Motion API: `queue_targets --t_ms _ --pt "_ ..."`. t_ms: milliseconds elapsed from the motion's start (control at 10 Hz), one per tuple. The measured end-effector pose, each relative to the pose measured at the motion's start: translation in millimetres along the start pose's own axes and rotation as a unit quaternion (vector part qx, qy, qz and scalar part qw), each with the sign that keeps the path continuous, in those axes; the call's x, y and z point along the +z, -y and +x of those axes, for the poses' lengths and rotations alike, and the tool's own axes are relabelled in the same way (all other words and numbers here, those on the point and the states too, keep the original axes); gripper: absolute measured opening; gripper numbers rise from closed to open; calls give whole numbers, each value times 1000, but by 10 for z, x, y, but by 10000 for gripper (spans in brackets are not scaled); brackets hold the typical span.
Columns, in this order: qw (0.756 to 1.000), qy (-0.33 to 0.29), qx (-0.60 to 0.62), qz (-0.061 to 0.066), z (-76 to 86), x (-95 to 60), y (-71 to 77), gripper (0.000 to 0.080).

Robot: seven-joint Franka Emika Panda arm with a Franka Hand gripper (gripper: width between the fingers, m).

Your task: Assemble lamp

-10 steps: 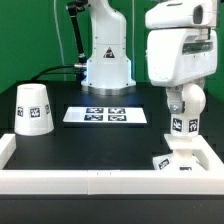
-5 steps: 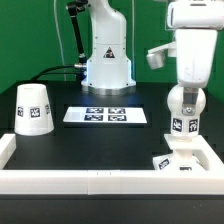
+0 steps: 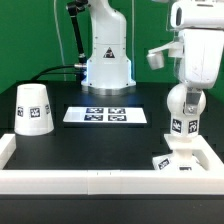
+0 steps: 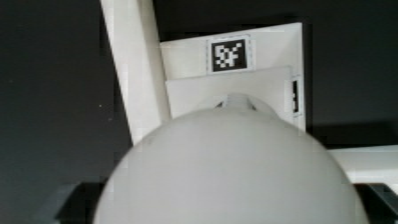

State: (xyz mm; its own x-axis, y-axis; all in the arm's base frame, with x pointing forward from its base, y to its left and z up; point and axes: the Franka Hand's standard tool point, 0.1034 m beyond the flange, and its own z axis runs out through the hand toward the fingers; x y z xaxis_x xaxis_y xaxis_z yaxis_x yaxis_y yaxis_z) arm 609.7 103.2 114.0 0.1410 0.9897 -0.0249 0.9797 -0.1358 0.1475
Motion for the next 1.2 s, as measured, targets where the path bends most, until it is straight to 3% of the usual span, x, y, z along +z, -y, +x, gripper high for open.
queue_targets --t_ms 200,400,700,1200 --pt "999 0 40 0 -14 1 -2 576" --pt "985 -6 173 -3 13 1 2 576" --pt "947 -6 321 -2 20 2 3 577" --pt "892 -7 453 -1 13 2 -2 577"
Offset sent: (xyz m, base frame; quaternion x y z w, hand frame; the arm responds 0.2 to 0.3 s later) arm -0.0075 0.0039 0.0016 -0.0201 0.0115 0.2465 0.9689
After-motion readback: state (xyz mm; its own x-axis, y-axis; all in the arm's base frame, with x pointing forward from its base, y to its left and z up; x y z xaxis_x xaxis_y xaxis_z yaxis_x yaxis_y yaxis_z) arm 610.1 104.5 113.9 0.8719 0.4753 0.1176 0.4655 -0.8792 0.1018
